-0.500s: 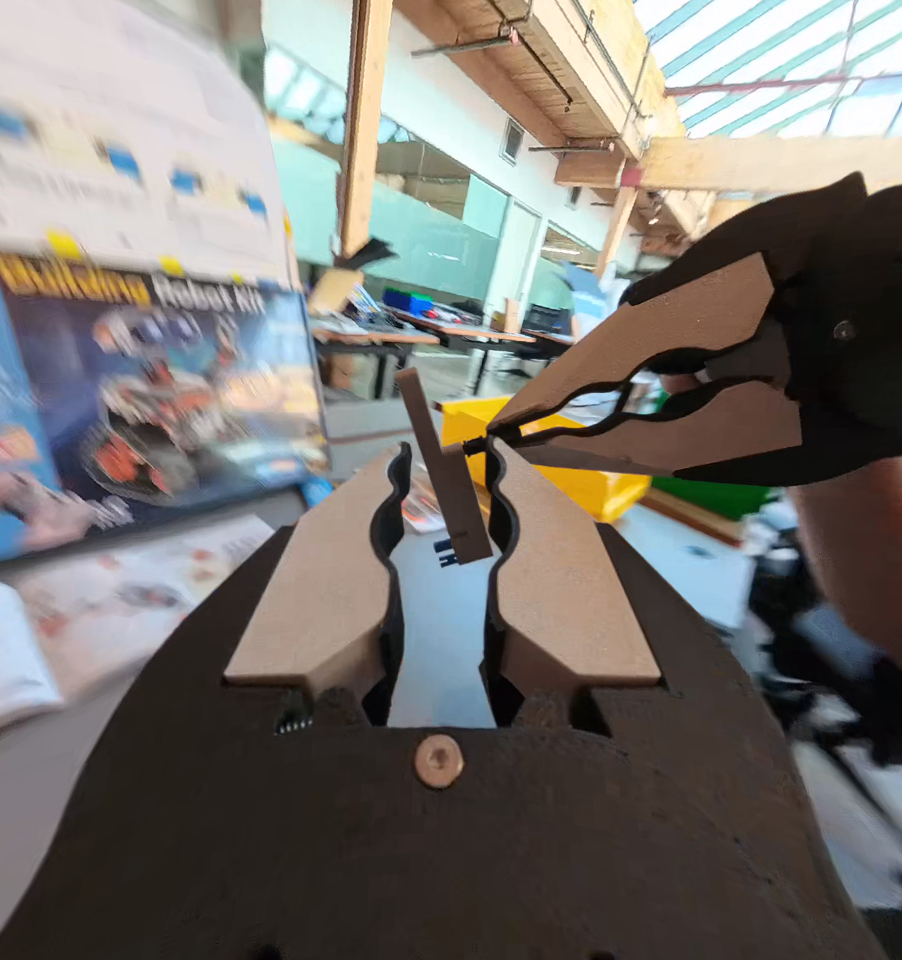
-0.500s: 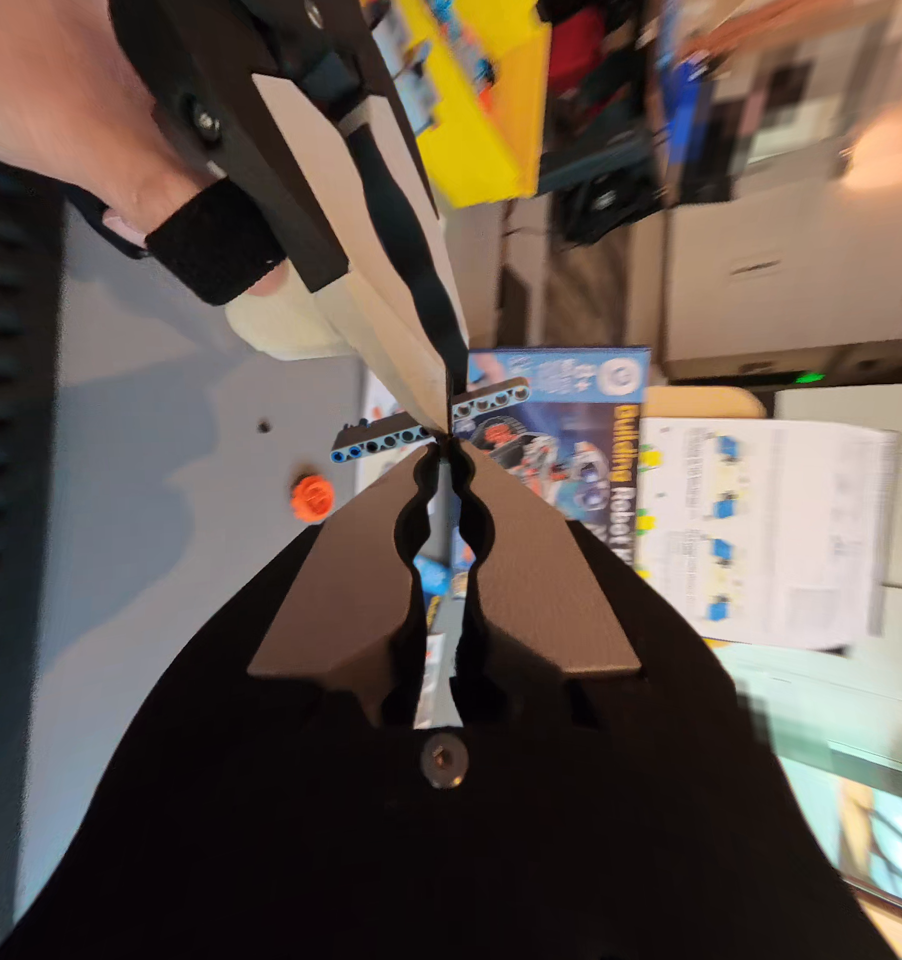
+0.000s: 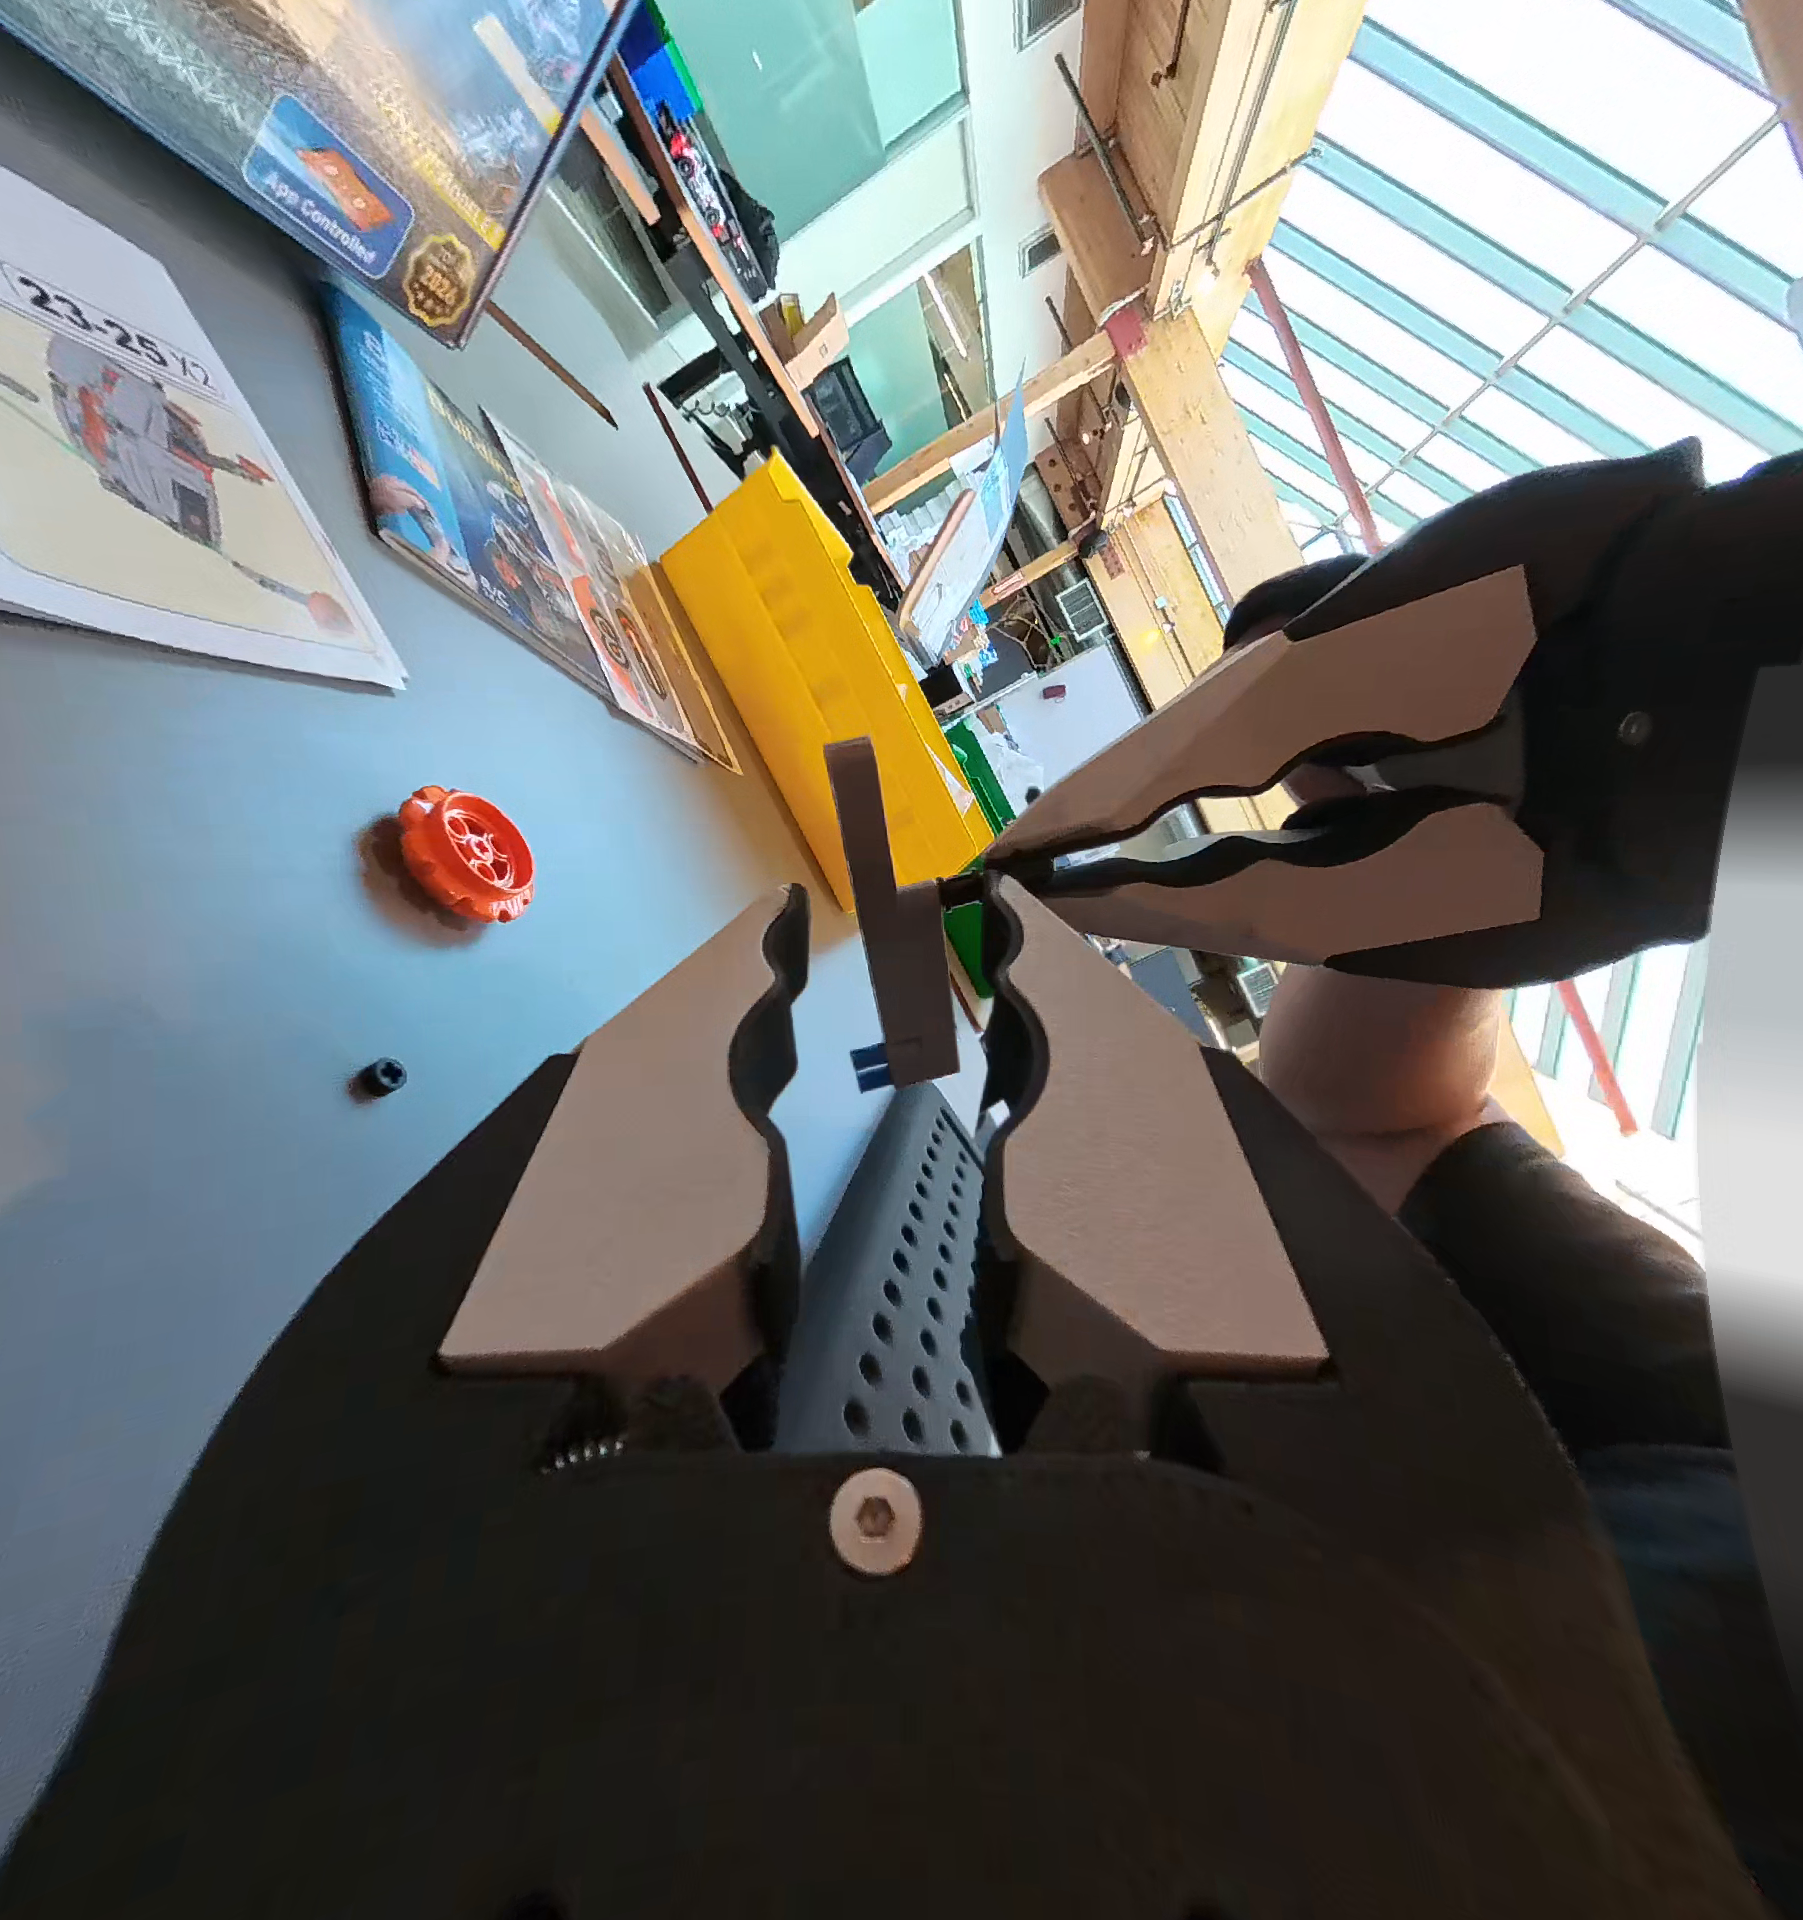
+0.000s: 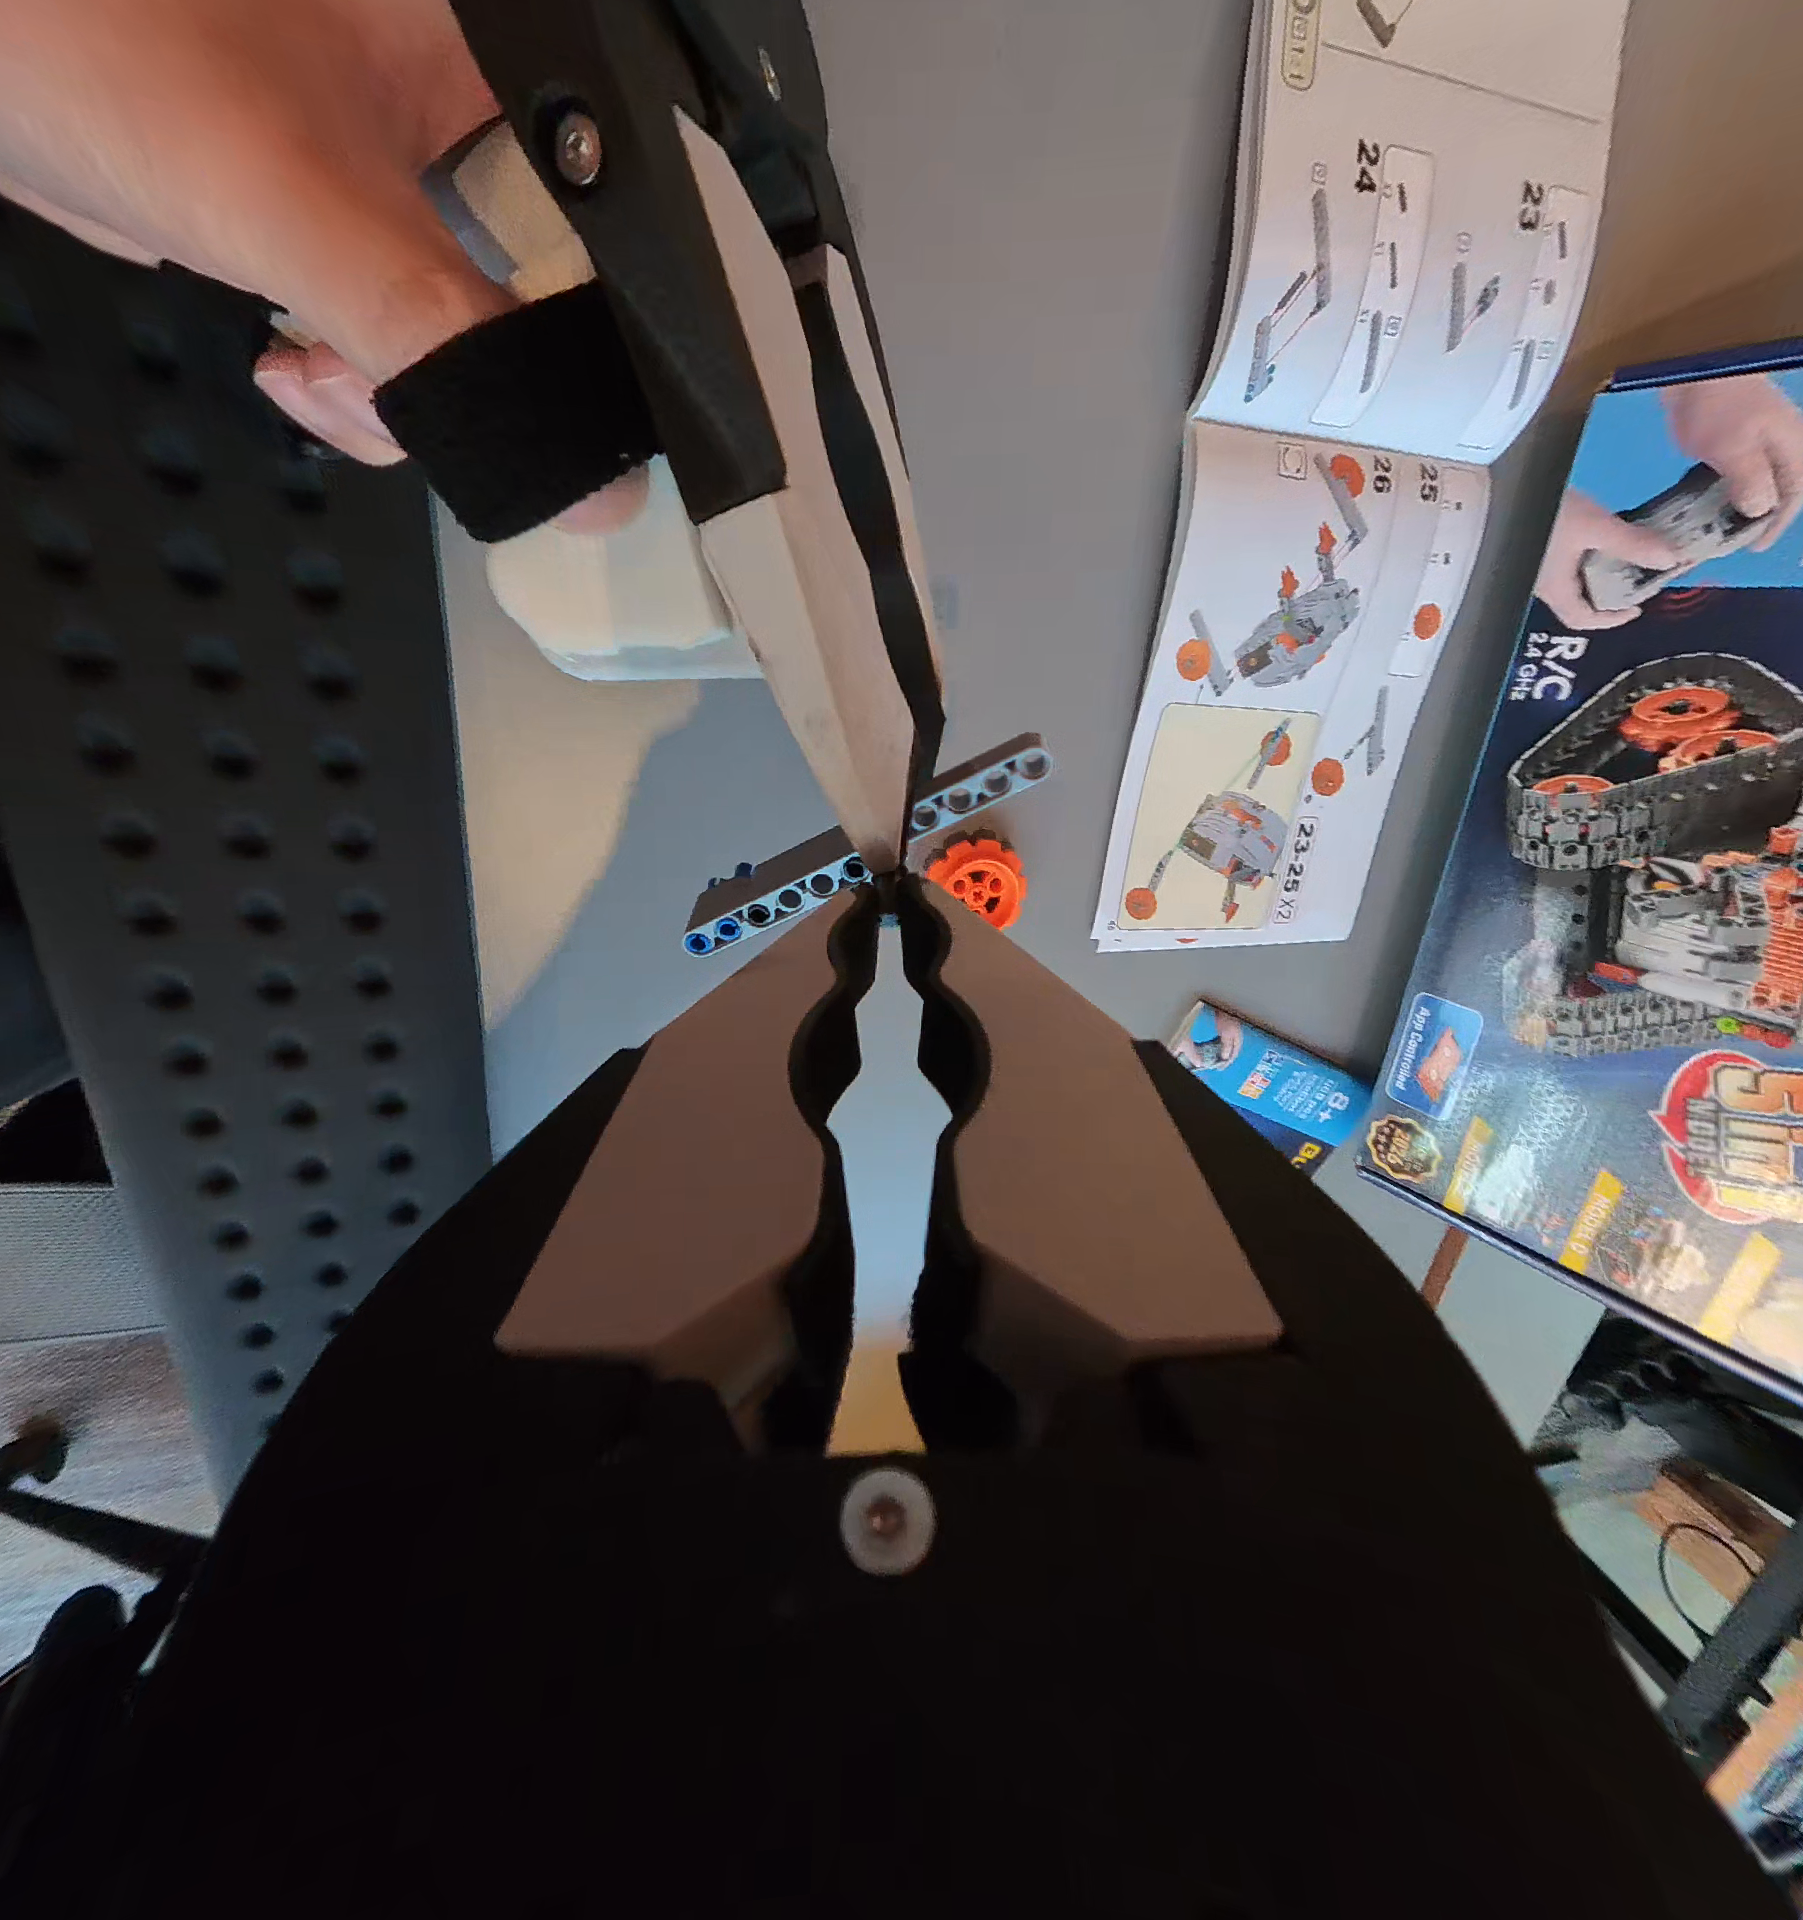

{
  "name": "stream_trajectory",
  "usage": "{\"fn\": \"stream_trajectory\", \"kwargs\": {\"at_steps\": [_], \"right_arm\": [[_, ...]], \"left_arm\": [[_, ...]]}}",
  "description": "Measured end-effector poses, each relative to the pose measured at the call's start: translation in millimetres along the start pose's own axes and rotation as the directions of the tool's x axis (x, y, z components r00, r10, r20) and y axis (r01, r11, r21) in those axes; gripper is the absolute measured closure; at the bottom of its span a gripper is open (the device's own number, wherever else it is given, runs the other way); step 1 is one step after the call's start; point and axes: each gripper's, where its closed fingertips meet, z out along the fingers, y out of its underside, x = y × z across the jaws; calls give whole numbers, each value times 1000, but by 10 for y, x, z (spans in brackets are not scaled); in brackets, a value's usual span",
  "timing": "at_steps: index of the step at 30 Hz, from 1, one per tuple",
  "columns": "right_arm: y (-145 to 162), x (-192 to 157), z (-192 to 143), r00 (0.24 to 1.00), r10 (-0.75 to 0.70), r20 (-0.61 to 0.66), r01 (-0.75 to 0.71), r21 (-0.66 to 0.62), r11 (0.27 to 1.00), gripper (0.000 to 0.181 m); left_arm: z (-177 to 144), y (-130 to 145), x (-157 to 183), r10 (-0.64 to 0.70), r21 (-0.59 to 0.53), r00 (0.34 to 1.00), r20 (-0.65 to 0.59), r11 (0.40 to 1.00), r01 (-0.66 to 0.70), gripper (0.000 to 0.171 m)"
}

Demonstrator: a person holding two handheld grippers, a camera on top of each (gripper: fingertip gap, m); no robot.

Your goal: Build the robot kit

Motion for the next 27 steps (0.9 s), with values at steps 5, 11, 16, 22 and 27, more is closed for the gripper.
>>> {"fn": "stream_trajectory", "kwargs": {"at_steps": [5, 11, 16, 22, 27], "right_arm": [[-34, 68, 17, 998, 39, 59, -37, -24, 999, 179], [6, 87, -3, 987, 106, 120, -103, -34, 994, 179], [33, 82, -23, 983, 119, 137, -117, -28, 993, 179], [76, 89, 15, 983, 122, 139, -119, -33, 992, 179], [80, 105, 23, 983, 121, 136, -118, -29, 993, 179]], "left_arm": [[-12, -62, 3, -69, -23, 997, -27, 997, 69, 148], [37, -60, 25, -99, -58, 994, -41, 994, 96, 149], [62, -43, 46, -89, -81, 995, -36, 993, 86, 150], [94, -20, 9, -76, -102, 997, -29, 992, 73, 150], [99, -29, 0, -59, -98, 998, -33, 994, 56, 151]]}}
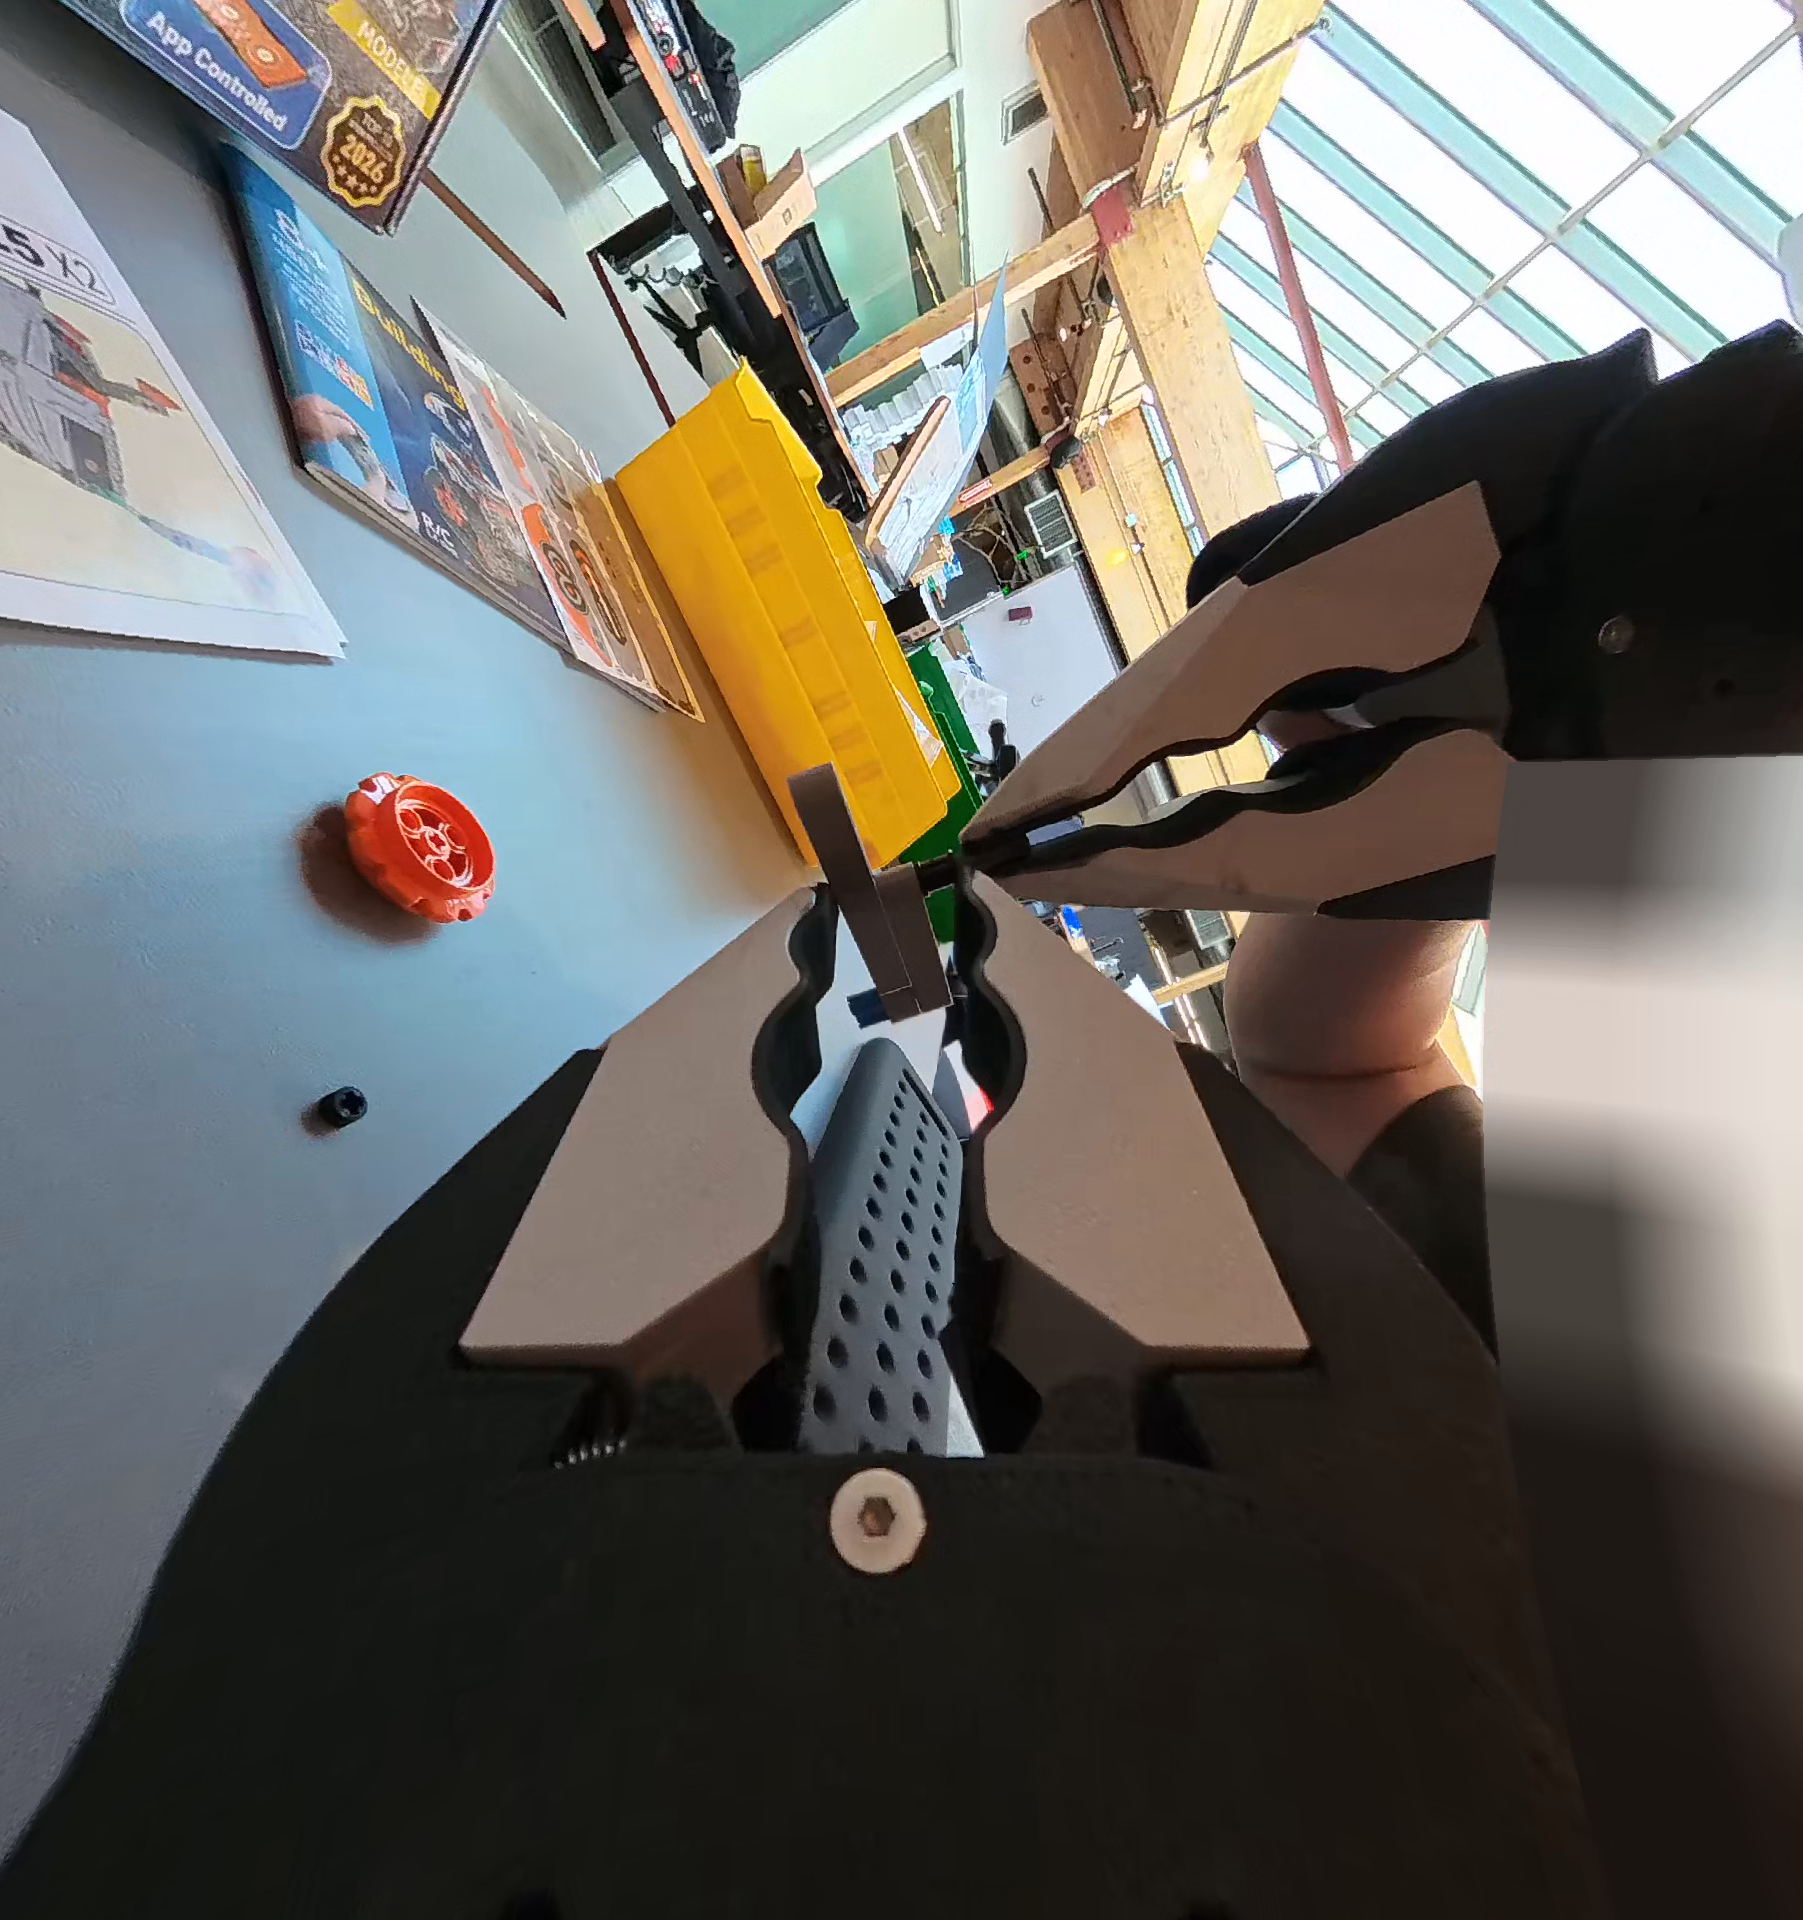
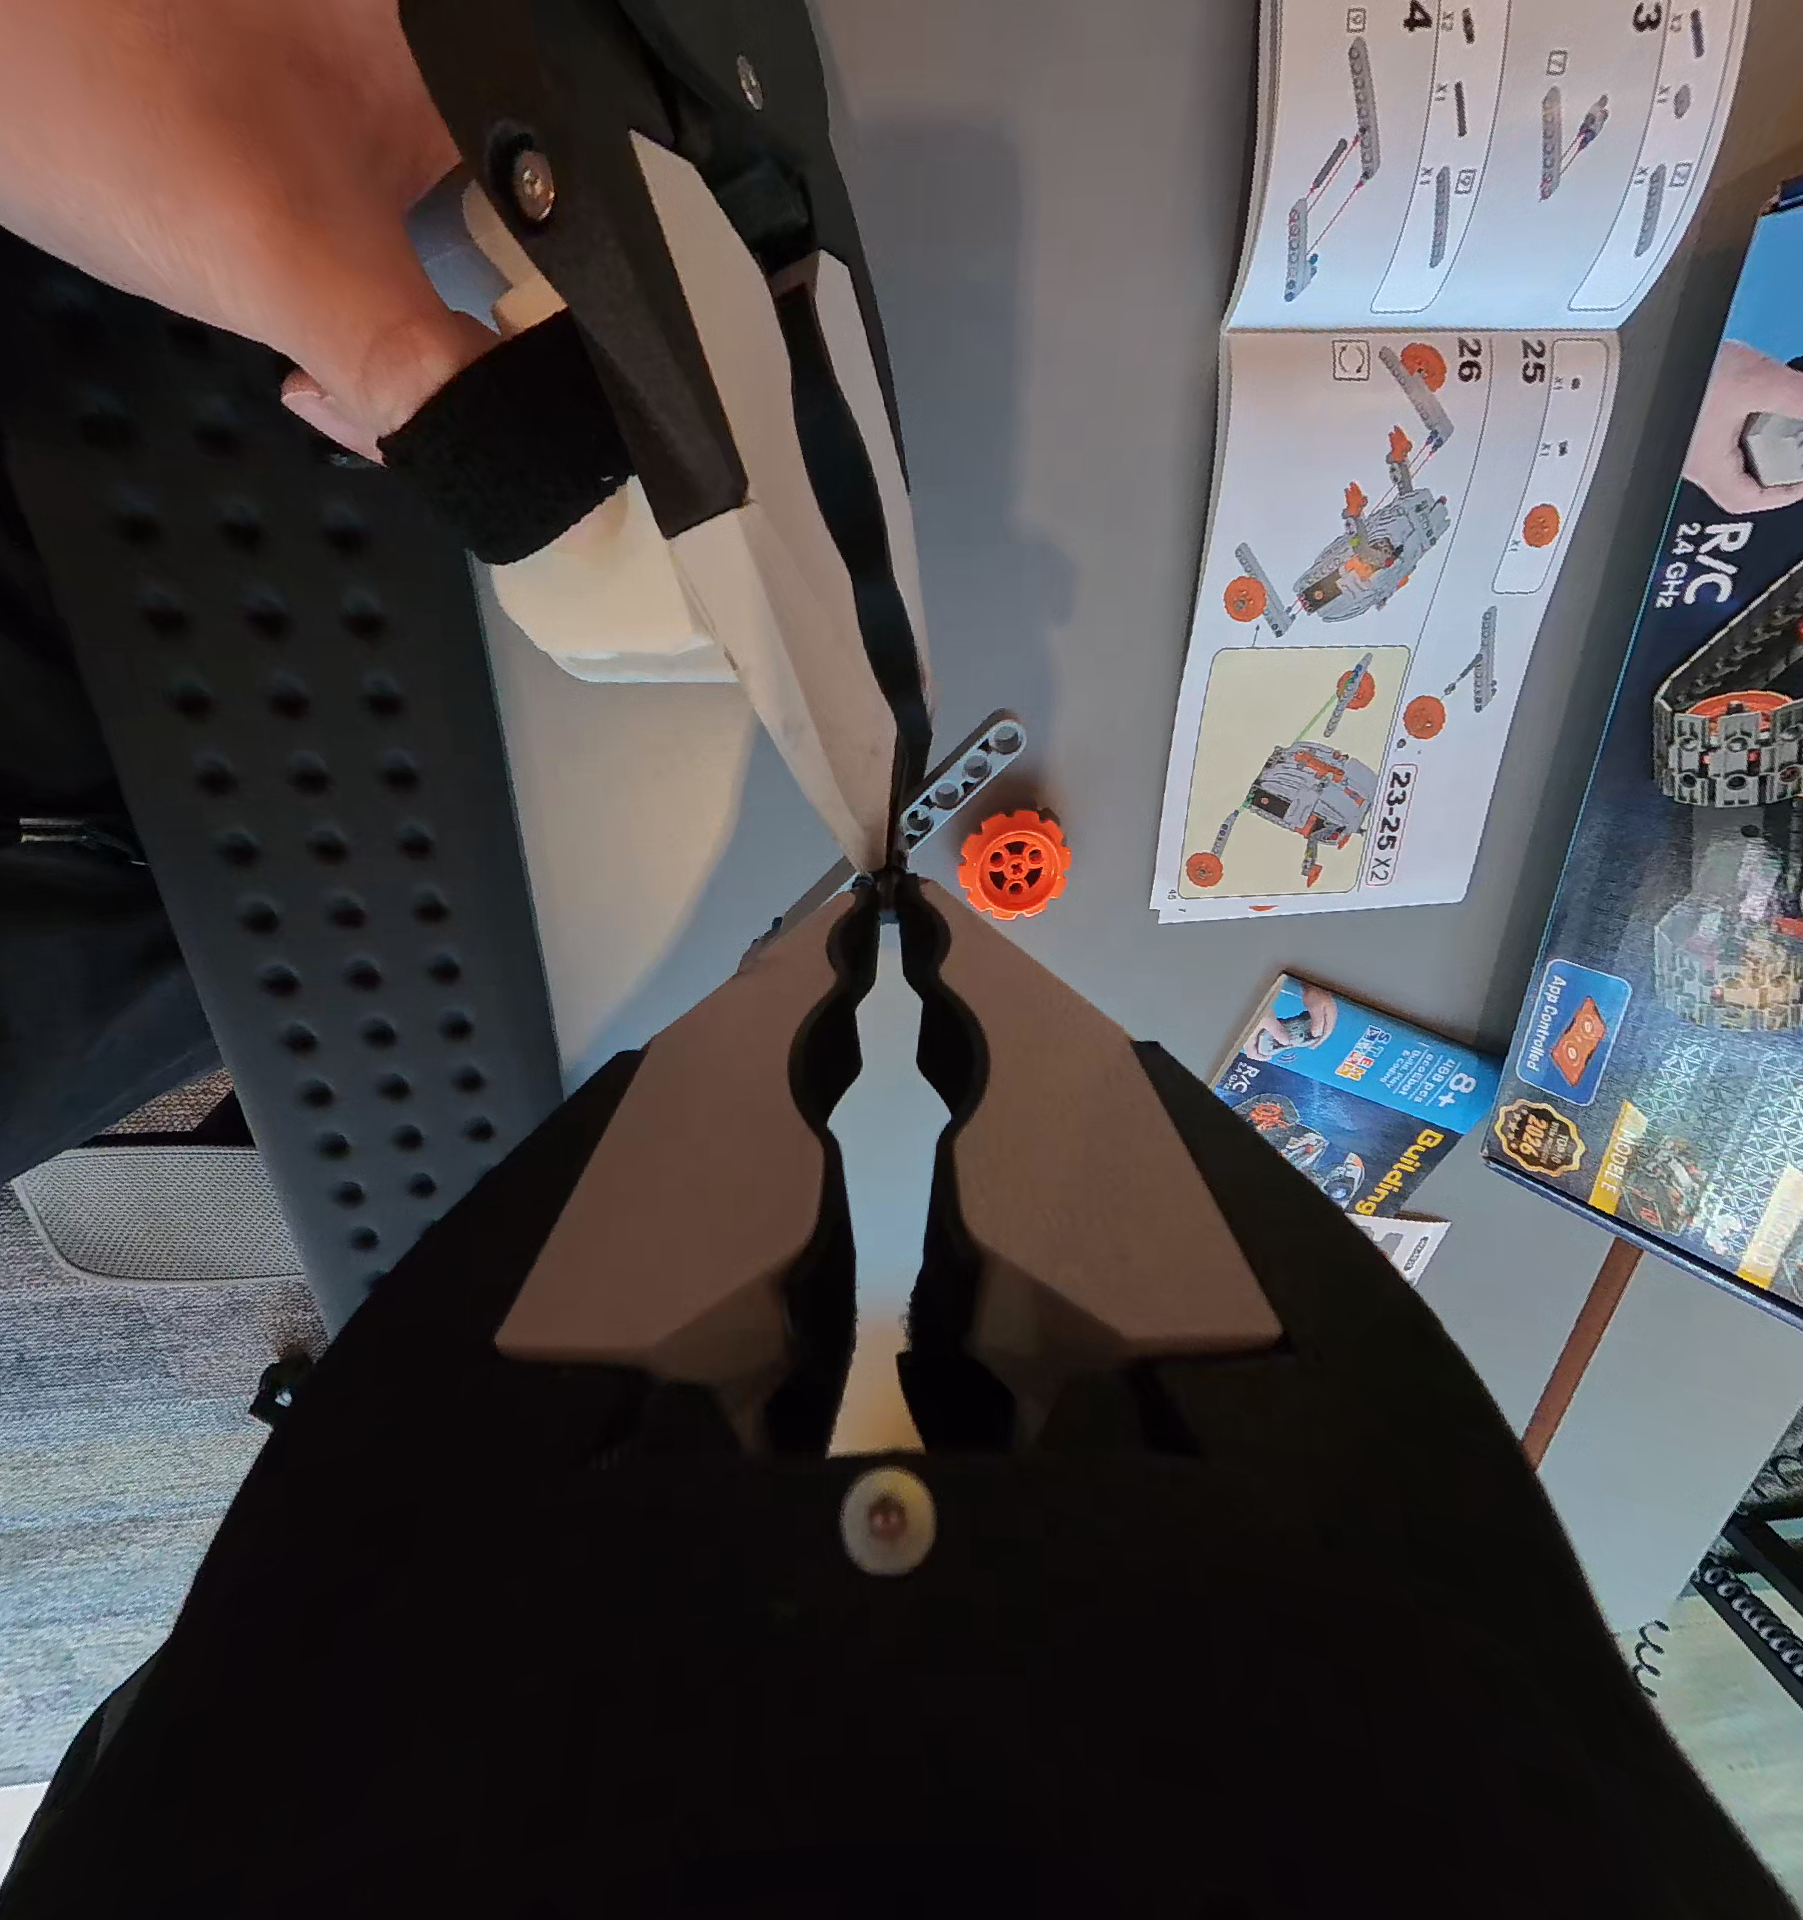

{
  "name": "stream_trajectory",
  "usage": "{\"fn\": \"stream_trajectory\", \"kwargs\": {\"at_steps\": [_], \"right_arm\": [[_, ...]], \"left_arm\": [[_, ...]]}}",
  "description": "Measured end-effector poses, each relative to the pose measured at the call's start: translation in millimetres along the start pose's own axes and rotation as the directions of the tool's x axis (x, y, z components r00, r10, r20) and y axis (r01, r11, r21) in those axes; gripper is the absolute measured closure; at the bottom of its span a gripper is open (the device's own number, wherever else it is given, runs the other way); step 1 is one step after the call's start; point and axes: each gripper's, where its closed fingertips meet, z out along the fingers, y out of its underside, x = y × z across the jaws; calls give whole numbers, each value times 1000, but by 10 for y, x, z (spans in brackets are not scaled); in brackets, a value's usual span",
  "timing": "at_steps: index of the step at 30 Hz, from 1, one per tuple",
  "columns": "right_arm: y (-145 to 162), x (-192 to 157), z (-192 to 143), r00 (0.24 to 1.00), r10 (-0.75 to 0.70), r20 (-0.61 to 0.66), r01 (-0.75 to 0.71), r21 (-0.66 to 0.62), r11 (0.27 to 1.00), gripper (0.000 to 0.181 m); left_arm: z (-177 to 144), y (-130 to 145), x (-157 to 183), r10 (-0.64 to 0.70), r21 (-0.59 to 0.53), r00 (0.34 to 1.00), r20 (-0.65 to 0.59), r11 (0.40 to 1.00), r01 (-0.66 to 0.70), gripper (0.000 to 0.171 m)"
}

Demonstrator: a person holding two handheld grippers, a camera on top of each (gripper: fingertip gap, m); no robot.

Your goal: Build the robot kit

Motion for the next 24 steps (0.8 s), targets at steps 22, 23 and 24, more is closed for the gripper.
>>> {"fn": "stream_trajectory", "kwargs": {"at_steps": [22, 23, 24], "right_arm": [[-201, -99, -610, 909, 233, 345, -325, 239, 915, 178], [-214, -116, -638, 897, 239, 372, -343, 246, 907, 178], [-229, -130, -664, 886, 242, 395, -360, 257, 897, 178]], "left_arm": [[-159, -81, 538, 451, 214, 887, -96, 880, -424, 140], [-155, -74, 588, 468, 213, 877, -113, 873, -438, 142], [-146, -70, 621, 482, 212, 868, -121, 867, -451, 142]]}}
